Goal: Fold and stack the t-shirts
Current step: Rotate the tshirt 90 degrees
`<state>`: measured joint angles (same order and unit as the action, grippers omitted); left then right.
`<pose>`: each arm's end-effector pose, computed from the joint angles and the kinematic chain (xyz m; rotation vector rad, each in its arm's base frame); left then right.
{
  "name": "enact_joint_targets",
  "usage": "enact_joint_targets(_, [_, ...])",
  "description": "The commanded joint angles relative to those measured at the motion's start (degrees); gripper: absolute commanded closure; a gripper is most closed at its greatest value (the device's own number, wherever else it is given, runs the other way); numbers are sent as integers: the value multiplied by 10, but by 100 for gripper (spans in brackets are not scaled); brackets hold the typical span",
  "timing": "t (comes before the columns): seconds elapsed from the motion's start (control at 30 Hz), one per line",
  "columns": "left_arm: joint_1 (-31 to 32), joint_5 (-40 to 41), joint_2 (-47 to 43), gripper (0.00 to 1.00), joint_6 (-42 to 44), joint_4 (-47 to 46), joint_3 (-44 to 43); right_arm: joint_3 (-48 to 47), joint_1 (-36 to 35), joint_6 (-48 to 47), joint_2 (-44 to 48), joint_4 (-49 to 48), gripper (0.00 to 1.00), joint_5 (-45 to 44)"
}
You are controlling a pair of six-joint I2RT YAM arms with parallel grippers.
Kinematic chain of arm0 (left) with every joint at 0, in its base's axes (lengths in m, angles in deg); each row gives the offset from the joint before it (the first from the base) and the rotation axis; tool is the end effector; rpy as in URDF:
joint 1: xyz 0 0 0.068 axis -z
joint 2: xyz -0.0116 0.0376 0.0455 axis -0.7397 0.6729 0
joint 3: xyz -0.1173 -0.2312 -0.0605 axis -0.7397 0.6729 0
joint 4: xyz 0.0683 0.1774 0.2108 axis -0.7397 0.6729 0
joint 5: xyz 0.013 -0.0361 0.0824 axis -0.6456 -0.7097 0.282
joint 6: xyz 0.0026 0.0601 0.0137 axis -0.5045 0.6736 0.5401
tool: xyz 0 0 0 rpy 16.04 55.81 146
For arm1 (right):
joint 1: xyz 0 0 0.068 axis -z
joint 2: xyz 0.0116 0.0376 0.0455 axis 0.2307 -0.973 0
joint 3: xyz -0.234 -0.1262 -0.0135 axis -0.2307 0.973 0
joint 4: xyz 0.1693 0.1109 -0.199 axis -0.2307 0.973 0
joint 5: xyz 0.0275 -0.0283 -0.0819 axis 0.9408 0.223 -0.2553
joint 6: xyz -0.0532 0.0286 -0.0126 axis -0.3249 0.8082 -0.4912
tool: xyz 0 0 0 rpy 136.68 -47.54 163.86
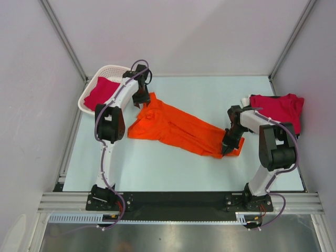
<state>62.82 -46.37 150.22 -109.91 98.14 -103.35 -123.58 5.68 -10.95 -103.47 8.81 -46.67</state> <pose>0.5042 -0.1282 0.1913 -0.3697 2.7555 0.0408 0.3024 0.0511 0.1257 -0.5882 -2.9403 -0.2891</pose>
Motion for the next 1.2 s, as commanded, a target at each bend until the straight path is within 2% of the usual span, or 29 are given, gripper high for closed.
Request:
enact_joint_targets(0.0, [-7,-9,-14,28,-1,-1,-17,14,-9,9,45,43,92,-43])
enact_joint_targets(0.1, [-10,-8,-27,20,2,-1,-9,-19,-9,8,73,65,65,-83])
enact_joint_targets(0.13, [-10,-7,-36,20,3,0,-5,-47,-9,8,80,74,46,-98])
enact_joint_targets(0.2, [-11,-7,-50,18,4,1,11,-85,-9,1,100,103,24,-111])
enact_joint_targets(0.23, [-11,-3,-62,18,6,2,18,-105,-9,-2,106,113,7,-120])
enact_joint_targets(0.27, [-11,-2,-69,17,6,2,25,-150,-9,-11,112,129,0,-123])
enact_joint_targets(0.4, [-11,0,-106,16,5,-2,86,-244,-8,-48,132,122,0,-106])
enact_joint_targets(0.5, [-11,-4,-126,16,7,-15,129,-243,-9,-89,121,44,0,-78])
enact_joint_targets(0.63, [-11,2,-136,16,15,-13,163,-242,-8,-128,17,-103,0,6])
enact_joint_targets(0.73, [-11,18,-151,16,17,-9,184,-311,-3,-141,-90,-160,0,64])
enact_joint_targets(0.97, [-12,34,-180,15,13,1,215,-517,-12,-155,-297,-171,0,178])
enact_joint_targets(1.03, [-11,37,-183,16,10,5,219,-589,-12,-150,-331,-165,0,193])
enact_joint_targets(1.17, [-11,42,-190,15,8,10,230,-650,-13,-119,-395,-184,0,240])
